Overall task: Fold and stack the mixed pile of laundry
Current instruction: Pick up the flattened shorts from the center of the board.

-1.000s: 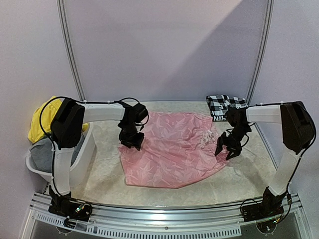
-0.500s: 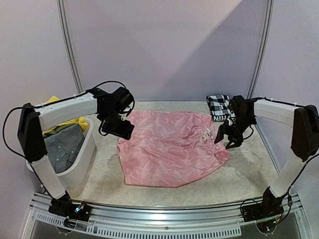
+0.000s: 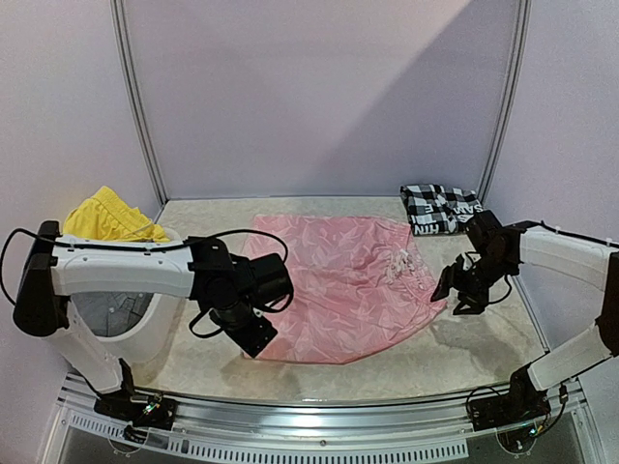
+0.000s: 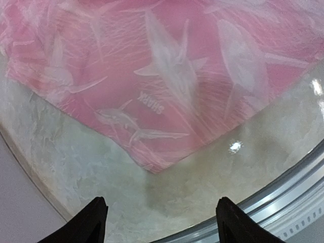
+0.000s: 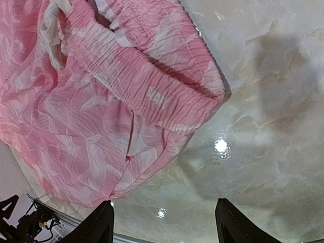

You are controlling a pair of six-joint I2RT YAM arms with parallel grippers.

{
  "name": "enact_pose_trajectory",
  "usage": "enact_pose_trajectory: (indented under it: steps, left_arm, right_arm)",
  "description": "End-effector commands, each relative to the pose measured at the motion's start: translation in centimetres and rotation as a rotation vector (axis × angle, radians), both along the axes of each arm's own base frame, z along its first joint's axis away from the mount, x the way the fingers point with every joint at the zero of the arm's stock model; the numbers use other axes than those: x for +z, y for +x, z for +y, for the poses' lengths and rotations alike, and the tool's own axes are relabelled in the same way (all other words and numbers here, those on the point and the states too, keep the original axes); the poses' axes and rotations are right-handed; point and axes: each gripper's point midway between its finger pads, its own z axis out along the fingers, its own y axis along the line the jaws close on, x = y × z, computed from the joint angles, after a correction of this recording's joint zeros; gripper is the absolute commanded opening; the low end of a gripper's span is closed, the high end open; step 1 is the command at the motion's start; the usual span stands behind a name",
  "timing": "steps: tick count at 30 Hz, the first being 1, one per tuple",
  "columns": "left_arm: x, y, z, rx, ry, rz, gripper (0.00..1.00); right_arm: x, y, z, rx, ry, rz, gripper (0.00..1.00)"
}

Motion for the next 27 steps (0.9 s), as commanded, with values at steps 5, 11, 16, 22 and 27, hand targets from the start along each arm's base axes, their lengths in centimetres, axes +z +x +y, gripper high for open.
enact_pose_trajectory:
  steps: [5,11,16,22,27]
  left_arm:
    - [-2.3,-2.5,-5.4,-0.289,-0.004,-0.088,0.73]
    - [-5.0,-2.9,-6.2,-0.439,0.082,-0.101,0.70]
    - [-5.7,-2.9,-6.2,-0.496,0.092,-0.125,0.68]
    - [-6.6,-2.9,-5.8,-0.552,0.102,-0.138,0.67]
    - [-6.8,-2.3,-5.5,-0.570,0.108,-0.182,0.63]
  right_arm:
    - [-1.8,-0.2,1.0,-0.055,0.090,-0.029,0.71]
    - [-2.9,0.9,0.5,-0.099,0.106,-0.024,0.72]
    - [-4.0,2.3,-0.4,-0.141,0.115,-0.024,0.69]
    - [-5.8,3.9,-0.8,-0.134,0.123,-0.006,0.62]
    - [-7.1,4.4,-0.5,-0.089,0.133,0.028,0.47]
